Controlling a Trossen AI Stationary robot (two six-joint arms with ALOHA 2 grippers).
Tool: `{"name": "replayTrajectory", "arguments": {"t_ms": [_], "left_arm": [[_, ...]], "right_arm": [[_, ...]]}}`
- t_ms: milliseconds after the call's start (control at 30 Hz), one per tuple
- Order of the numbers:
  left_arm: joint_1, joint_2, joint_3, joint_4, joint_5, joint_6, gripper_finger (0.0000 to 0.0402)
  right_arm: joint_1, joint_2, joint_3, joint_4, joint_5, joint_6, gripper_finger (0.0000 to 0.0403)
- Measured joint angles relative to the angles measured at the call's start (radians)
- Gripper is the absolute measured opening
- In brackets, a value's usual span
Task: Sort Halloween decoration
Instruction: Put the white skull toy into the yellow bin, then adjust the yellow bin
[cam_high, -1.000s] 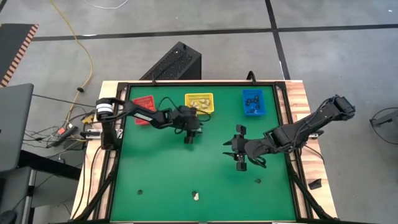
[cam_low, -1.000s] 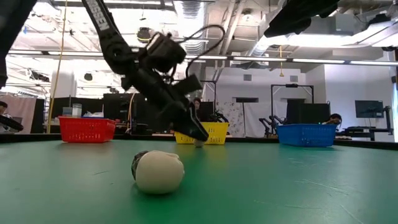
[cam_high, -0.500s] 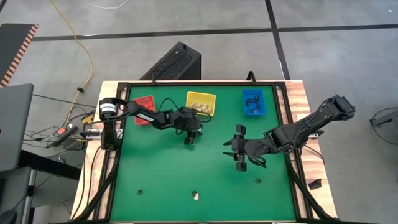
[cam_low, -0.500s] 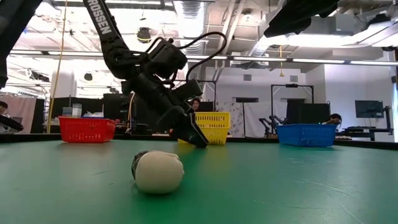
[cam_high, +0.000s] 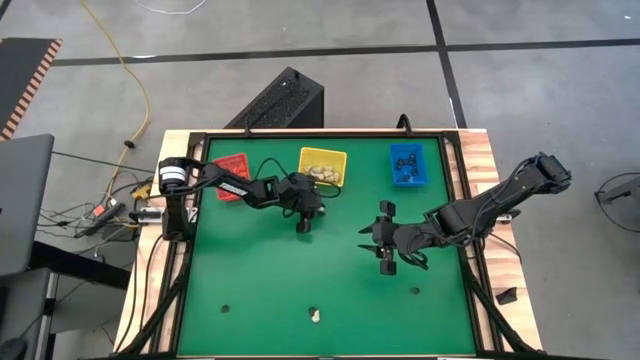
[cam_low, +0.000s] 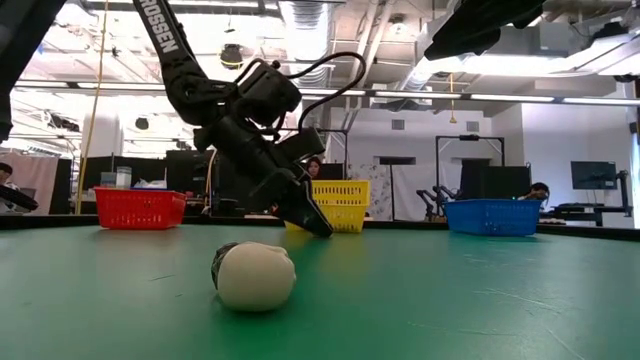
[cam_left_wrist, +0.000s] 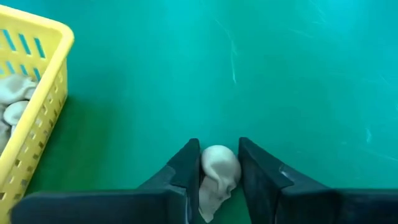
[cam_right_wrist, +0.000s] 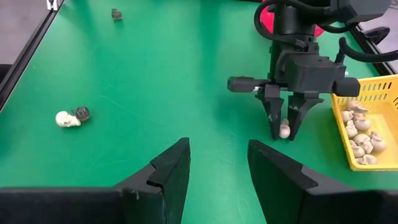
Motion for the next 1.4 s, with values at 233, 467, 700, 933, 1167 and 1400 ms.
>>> {"name": "replayTrajectory", "arguments": {"t_ms": [233,467,700,933,1167,1400], "left_arm": [[-0.012,-0.067,0.013,-0.054,-0.005,-0.027,0.0087],[-0.026,-0.218,0.02,-0.048,-0.028,-0.027,0.0079],[0.088,-0.277,0.021,-0.017,-0.166,-0.057,0.0079],[0.236,-0.258,0.021,0.0,-0.017,-0.185,0.0088],[0.252,-0.23,0.022,0.007,0.014,-0.212,0.0122],[0.254,-0.22,0.035,0.006,-0.069,-0.191,0.0159]], "right_arm": [[0.0,0.0,0.0,0.0,0.0,0.0,0.0191],[0.0,0.0,0.0,0.001,0.0,0.0,0.0191],[-0.014,0.0,0.0,0.03,0.0,0.0,0.0191],[-0.027,0.0,0.0,0.031,0.0,-0.003,0.0191],[-0.1,0.018,0.0,0.031,0.052,-0.017,0.0191],[-0.213,0.083,0.0,0.018,0.086,0.098,0.0191]]}}
